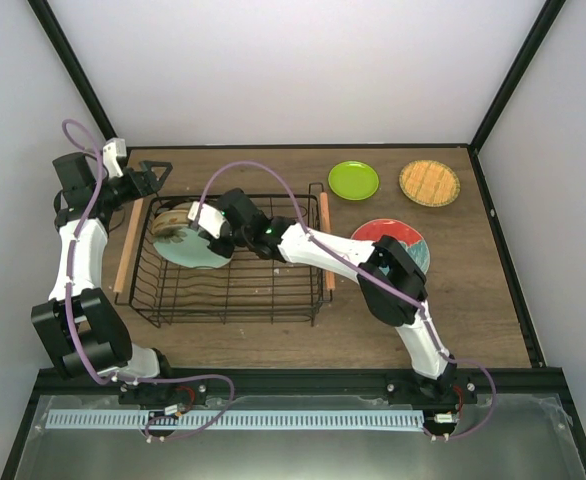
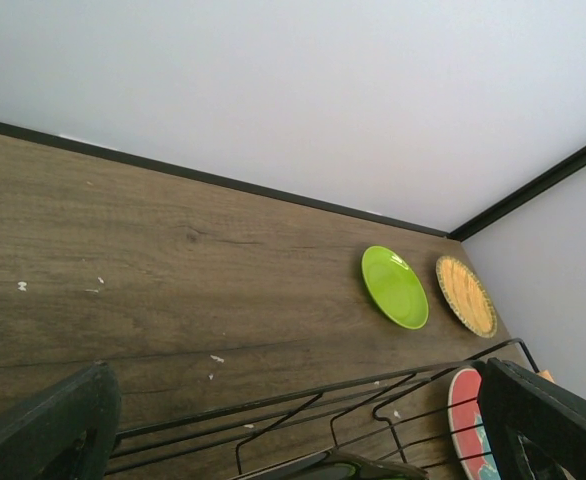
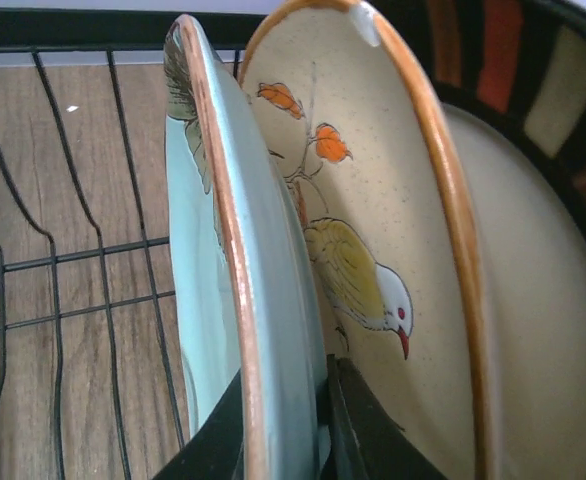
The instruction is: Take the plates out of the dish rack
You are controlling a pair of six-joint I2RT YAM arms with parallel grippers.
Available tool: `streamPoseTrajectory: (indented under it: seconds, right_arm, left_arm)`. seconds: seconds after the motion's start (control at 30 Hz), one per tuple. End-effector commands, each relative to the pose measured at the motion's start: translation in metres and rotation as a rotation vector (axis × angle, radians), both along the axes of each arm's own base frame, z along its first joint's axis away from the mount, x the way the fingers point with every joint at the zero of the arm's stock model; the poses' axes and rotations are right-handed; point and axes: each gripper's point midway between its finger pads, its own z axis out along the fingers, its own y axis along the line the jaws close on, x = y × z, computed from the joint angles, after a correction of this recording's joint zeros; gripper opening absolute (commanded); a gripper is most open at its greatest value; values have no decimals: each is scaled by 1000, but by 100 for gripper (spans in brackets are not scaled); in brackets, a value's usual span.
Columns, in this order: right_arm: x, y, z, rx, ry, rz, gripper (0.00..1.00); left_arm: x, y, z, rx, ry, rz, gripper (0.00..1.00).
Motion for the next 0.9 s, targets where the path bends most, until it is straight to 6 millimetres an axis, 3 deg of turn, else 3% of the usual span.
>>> streamPoseTrajectory:
  seconds: [0.0,0.33,0.67,0.87]
  right_arm:
    - [8,0,33,46,-46,-46,2]
    - [9,-17,101,114,-158,-86,1]
    - [-2,-51,151,109,-254,-108,1]
    - [-15,-80,201,173,-273,-149,1]
  left_arm:
    - [-1,-3,-1,-1,-12,-21,100]
    - [2,-2,0,-13,-14,-15,100]
    - [10,5,4,-20,-17,10,100]
    - [19,12,15,-27,-39,34,100]
